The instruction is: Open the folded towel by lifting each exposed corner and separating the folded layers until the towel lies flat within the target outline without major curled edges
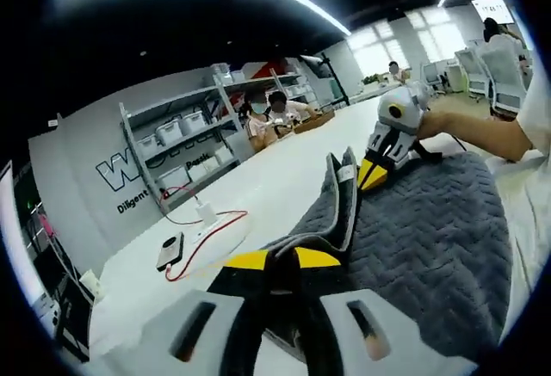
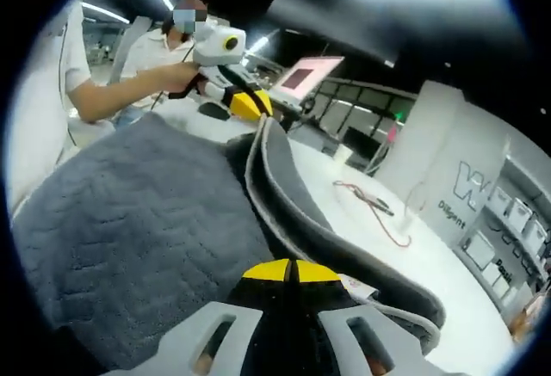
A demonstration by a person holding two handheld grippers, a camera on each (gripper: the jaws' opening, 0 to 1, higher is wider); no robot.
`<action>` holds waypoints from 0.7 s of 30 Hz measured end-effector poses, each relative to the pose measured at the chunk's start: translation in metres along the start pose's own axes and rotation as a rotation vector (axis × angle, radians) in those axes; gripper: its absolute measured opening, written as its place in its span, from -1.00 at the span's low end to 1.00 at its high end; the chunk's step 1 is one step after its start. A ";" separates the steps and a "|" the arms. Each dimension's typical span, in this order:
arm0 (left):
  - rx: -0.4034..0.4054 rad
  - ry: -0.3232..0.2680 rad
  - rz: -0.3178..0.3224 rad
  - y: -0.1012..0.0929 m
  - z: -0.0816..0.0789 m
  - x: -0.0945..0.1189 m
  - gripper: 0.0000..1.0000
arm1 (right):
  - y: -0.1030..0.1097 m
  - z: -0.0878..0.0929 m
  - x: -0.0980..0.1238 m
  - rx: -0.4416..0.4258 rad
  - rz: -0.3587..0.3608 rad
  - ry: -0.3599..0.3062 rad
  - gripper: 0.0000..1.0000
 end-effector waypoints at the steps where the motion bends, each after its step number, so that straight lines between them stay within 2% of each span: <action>1: 0.000 0.001 0.001 -0.001 0.000 0.001 -0.82 | 0.000 0.001 -0.002 0.009 0.000 0.007 -1.00; 9: 0.008 -0.032 0.005 -0.006 -0.007 0.017 -0.85 | -0.004 0.000 -0.012 0.034 -0.001 0.017 -1.00; 12: 0.045 -0.046 0.011 -0.006 -0.006 0.020 -0.85 | -0.010 -0.004 -0.018 0.049 -0.001 0.001 -1.00; 21: 0.053 -0.005 0.025 -0.015 0.005 0.019 -0.85 | -0.026 -0.004 -0.023 0.036 0.046 -0.003 -1.00</action>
Point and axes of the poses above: the point that each gripper's makers call its tool centre point, and the gripper's own axes: x roughly backward along the fingers, y roughly to its left, z roughly out of its underside, the point moved 4 cm from there along x, roughly backward along the fingers, and after that the axes turned 4 degrees about x, right-handed, at the moved point
